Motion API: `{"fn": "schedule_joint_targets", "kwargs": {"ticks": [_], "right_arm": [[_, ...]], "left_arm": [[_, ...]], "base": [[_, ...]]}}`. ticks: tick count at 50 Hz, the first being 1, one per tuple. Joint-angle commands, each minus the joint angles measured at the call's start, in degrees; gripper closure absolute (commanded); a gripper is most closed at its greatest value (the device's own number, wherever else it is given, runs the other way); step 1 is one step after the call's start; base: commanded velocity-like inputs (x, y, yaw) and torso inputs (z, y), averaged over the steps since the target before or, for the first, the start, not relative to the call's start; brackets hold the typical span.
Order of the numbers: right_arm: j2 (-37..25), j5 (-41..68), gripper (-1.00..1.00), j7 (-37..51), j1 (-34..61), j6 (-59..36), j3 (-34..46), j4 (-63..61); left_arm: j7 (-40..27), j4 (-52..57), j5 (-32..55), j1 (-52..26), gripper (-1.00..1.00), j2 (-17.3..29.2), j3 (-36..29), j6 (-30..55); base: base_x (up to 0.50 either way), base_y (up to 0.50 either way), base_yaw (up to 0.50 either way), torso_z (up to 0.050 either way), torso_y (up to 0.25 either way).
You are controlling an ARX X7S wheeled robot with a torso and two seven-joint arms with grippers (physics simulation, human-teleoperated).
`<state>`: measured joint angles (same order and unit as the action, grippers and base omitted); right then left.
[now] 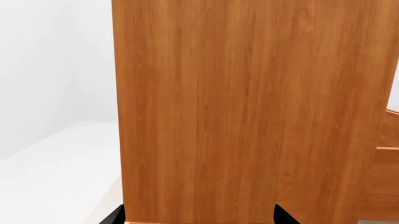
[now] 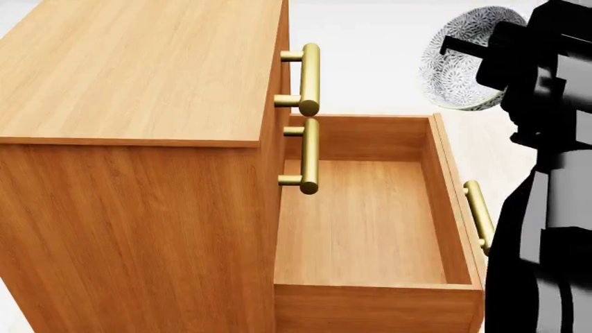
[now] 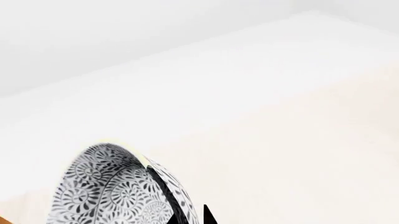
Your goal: Put the bowl in the bottom drawer of the cabinet and close it.
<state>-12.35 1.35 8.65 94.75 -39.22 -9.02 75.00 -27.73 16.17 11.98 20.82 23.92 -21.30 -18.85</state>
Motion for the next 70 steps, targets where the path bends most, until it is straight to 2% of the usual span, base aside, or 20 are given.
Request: {"fn": "schedule_joint_targets", "kwargs": {"ticks": [1, 7, 10, 15, 19, 24, 26, 30, 33, 42, 44, 47, 54, 56, 61, 63, 66, 70], "right_arm": [[1.97, -1.09, 1.00, -2.48, -0.10, -1.84, -1.87, -0.01], [2.63, -1.27, 1.00, -2.25, -0.89, -2.05, -2.01, -0.01], [2.92, -1.33, 1.00, -2.44, -1.10, -2.08, -1.99, -0.01], [3.39, -1.34, 1.00, -2.76, -1.51, -2.18, -1.77, -0.01], [3.72, -1.44, 1.00, -3.15, -2.02, -2.16, -1.49, -0.01], [4.19, -1.58, 1.00, -4.33, -2.72, -2.15, -0.53, -0.01], [4.39, -1.64, 1.00, -4.45, -3.10, -1.95, -0.18, -0.01], [4.58, -1.58, 1.00, -4.76, -3.55, -1.97, 0.32, -0.01], [4.73, -1.52, 1.00, -5.50, -4.02, -2.06, 0.72, -0.01], [4.93, -1.79, 1.00, -5.82, -5.10, -1.61, 1.94, -0.01], [4.92, -1.64, 1.00, -5.78, -5.22, -1.48, 2.22, -0.01], [4.81, -1.43, 1.00, -5.83, -5.36, -1.47, 2.30, -0.01], [5.01, -1.59, 1.00, -6.59, -6.82, -1.08, 3.09, -0.01], [5.16, -1.61, 1.00, -6.75, -6.74, -1.11, 3.52, -0.01], [5.41, -1.60, 1.00, -7.33, -6.90, -0.98, 4.31, -0.01], [5.31, -1.55, 1.00, -6.84, -7.02, -1.22, 4.40, -0.01], [5.32, -1.47, 1.00, -7.08, -7.23, -1.20, 4.57, -0.01], [5.48, -1.39, 1.00, -7.35, -7.57, -1.42, 4.80, -0.01]], "left_arm": [[-0.36, 0.83, 0.24, -0.02, -1.00, 0.25, -0.03, 0.60], [-1.23, 4.66, 0.93, 0.49, -1.00, 1.22, 0.21, 3.42], [-0.42, 1.14, 0.57, 0.17, -1.00, 0.45, -0.06, 0.49], [-1.03, 3.85, 0.99, 0.43, -1.00, 1.21, 0.11, 2.58], [-0.15, -0.22, 0.56, 0.14, -1.00, 0.31, -0.18, -0.85], [-1.16, 3.87, 0.95, 0.48, -1.00, 1.31, 0.01, 2.43], [-0.36, 0.24, 0.60, 0.21, -1.00, 0.49, -0.22, -0.59], [-0.17, -0.53, 0.70, 0.01, -1.00, 0.36, -0.29, -1.16], [-1.23, 3.77, 1.20, 0.17, -1.00, 1.34, -0.09, 2.52], [-0.27, -0.78, 0.78, -0.42, -1.00, 0.31, -0.44, -1.11], [-1.01, 2.11, 1.04, -0.22, -1.00, 1.02, -0.26, 1.28], [-0.36, -0.78, 0.76, -0.45, -1.00, 0.38, -0.47, -1.16], [-1.37, 3.23, 1.12, 0.00, -1.00, 1.42, -0.29, 1.90], [-0.45, -0.88, 0.72, -0.32, -1.00, 0.48, -0.54, -1.54], [-0.62, -0.65, 0.59, -0.25, -1.00, 0.56, -0.59, -1.38], [-1.47, 3.11, 1.12, -0.05, -1.00, 1.47, -0.39, 1.78], [-0.64, -0.64, 0.62, -0.32, -1.00, 0.63, -0.70, -1.26], [-1.14, 1.28, 0.81, -0.18, -1.00, 1.08, -0.63, 0.24]], "base": [[0.00, 0.00, 0.00, 0.000, 0.000], [0.00, 0.00, 0.00, 0.000, 0.000], [0.00, 0.00, 0.00, 0.000, 0.000], [0.00, 0.00, 0.00, 0.000, 0.000], [0.00, 0.00, 0.00, 0.000, 0.000], [0.00, 0.00, 0.00, 0.000, 0.002], [0.00, 0.00, 0.00, 0.000, 0.000], [0.00, 0.00, 0.00, 0.000, 0.000], [0.00, 0.00, 0.00, 0.000, 0.000], [0.00, 0.00, 0.00, 0.000, 0.000], [0.00, 0.00, 0.00, 0.000, 0.000], [0.00, 0.00, 0.00, 0.000, 0.000], [0.00, 0.00, 0.00, 0.000, 0.001], [0.00, 0.00, 0.00, 0.000, 0.000], [0.00, 0.00, 0.00, 0.000, 0.000], [0.00, 0.00, 0.00, 0.000, 0.000], [0.00, 0.00, 0.00, 0.000, 0.000], [0.00, 0.00, 0.00, 0.000, 0.000]]}}
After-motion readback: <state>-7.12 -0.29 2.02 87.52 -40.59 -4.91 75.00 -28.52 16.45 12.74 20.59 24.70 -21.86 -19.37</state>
